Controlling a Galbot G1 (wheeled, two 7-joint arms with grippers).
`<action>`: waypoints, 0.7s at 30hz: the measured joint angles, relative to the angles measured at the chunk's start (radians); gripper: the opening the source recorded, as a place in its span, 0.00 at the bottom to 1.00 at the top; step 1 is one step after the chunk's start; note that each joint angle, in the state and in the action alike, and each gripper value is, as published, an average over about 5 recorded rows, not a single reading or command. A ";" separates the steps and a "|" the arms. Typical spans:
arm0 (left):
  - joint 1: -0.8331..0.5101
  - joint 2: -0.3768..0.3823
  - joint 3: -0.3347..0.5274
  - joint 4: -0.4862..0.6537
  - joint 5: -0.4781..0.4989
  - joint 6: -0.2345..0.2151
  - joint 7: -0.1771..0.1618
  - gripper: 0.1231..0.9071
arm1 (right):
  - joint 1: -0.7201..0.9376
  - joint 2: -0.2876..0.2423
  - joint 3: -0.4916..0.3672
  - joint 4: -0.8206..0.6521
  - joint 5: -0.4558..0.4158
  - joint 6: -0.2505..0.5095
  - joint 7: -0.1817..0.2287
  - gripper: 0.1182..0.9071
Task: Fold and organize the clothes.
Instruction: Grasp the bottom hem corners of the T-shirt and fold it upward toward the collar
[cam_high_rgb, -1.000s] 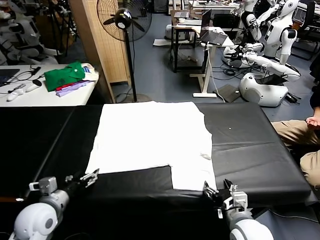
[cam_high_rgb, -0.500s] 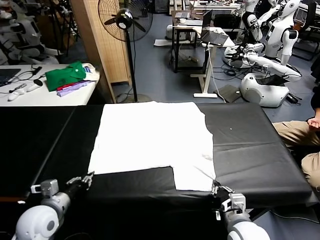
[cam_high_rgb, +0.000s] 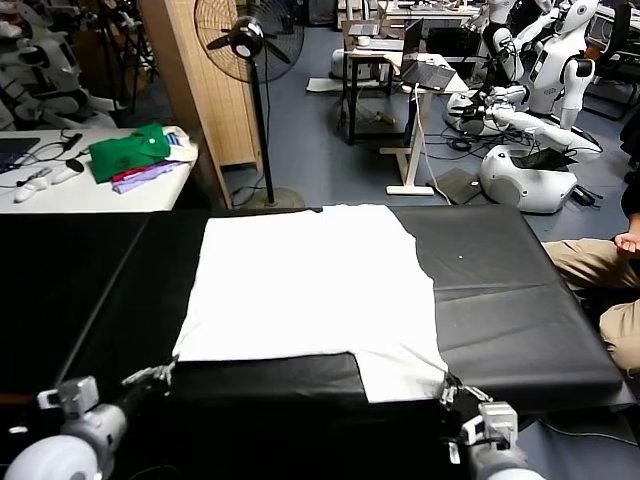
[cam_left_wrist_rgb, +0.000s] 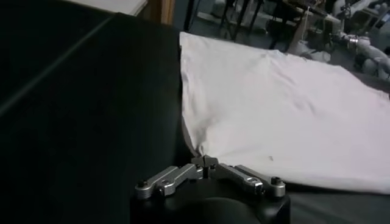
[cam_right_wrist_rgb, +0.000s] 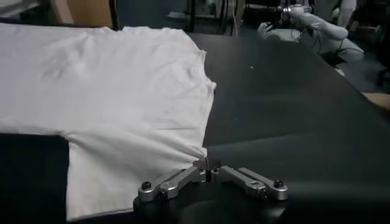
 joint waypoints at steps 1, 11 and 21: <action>-0.009 -0.004 0.002 0.003 0.014 -0.016 0.009 0.01 | 0.024 -0.007 -0.002 -0.021 0.014 0.014 0.005 0.00; -0.179 -0.030 0.080 0.096 0.120 -0.100 0.009 0.01 | 0.298 -0.097 -0.055 -0.295 0.046 0.126 -0.018 0.00; -0.313 -0.017 0.169 0.230 0.286 -0.142 0.005 0.01 | 0.532 -0.127 -0.155 -0.572 -0.039 0.203 -0.090 0.00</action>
